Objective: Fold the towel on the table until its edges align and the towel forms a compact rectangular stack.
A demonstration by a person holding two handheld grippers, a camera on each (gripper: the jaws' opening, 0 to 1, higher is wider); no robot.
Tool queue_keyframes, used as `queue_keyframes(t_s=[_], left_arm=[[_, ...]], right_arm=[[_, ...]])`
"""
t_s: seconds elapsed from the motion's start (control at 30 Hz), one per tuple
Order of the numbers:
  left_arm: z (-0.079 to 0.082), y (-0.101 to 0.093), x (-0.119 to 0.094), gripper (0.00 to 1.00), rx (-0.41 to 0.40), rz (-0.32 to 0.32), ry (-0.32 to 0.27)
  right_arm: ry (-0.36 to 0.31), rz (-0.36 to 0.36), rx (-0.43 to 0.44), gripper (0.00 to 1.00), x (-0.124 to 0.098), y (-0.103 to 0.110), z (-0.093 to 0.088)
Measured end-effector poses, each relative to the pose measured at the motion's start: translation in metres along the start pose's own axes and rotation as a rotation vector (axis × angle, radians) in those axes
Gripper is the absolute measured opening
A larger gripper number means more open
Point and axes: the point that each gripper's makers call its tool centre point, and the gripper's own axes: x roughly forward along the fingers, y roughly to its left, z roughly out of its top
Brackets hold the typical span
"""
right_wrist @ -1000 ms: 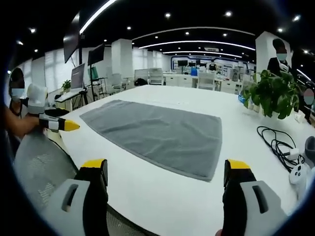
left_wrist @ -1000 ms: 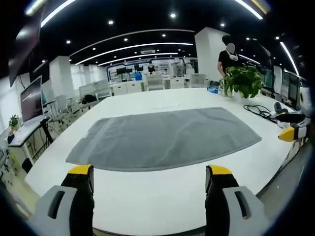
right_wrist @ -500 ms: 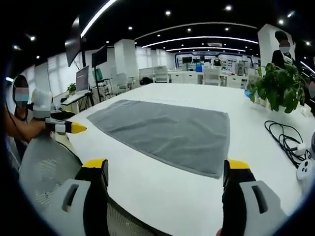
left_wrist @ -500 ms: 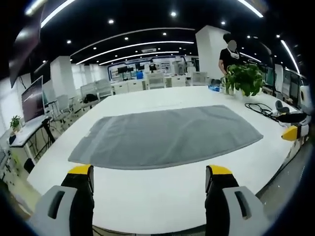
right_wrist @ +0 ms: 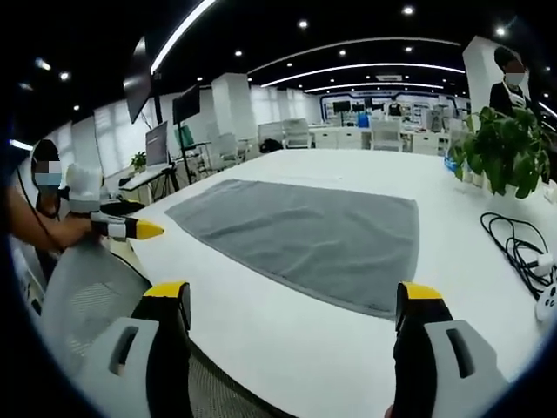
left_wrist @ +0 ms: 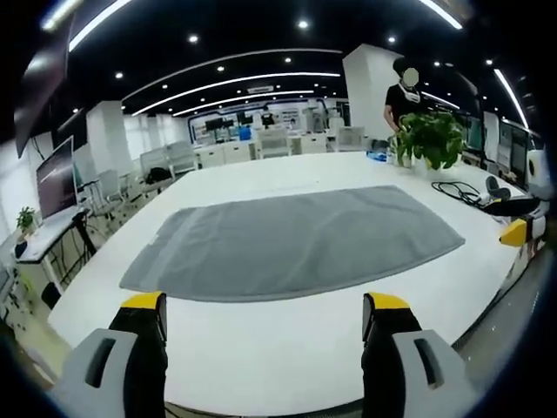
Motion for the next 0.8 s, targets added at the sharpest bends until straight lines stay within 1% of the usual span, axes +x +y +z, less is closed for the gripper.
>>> queue_keyframes(t_s=[0.13, 0.37, 0.43, 0.47, 0.57, 0.63, 0.7, 0.8], left_arm=[[0.0, 0.006, 0.003, 0.96, -0.008, 0.004, -0.008], [-0.002, 0.005, 0.007, 0.96, -0.006, -0.006, -0.004], [-0.005, 0.001, 0.009, 0.96, -0.007, -0.029, 0.012], [-0.008, -0.002, 0.009, 0.95, -0.022, -0.043, 0.028], [-0.006, -0.002, 0.008, 0.95, -0.021, -0.046, 0.019], [-0.006, -0.003, 0.007, 0.95, -0.031, -0.059, 0.027], [-0.004, -0.002, 0.006, 0.94, -0.033, -0.065, 0.035], [0.001, -0.005, 0.007, 0.92, -0.008, -0.071, 0.048]], right_arm=[[0.014, 0.016, 0.002, 0.99, 0.002, 0.002, -0.003], [0.017, 0.025, 0.019, 0.99, 0.002, 0.002, -0.003], [0.015, 0.023, 0.022, 0.99, 0.001, 0.001, -0.003], [0.012, 0.021, 0.024, 0.99, 0.001, 0.001, -0.002], [-0.002, 0.013, 0.009, 0.99, 0.0, 0.0, 0.001], [-0.003, 0.014, 0.008, 0.99, -0.001, 0.0, 0.003], [-0.011, 0.006, 0.01, 0.99, -0.001, -0.006, 0.005], [-0.016, -0.008, 0.055, 0.99, -0.002, -0.015, 0.005]])
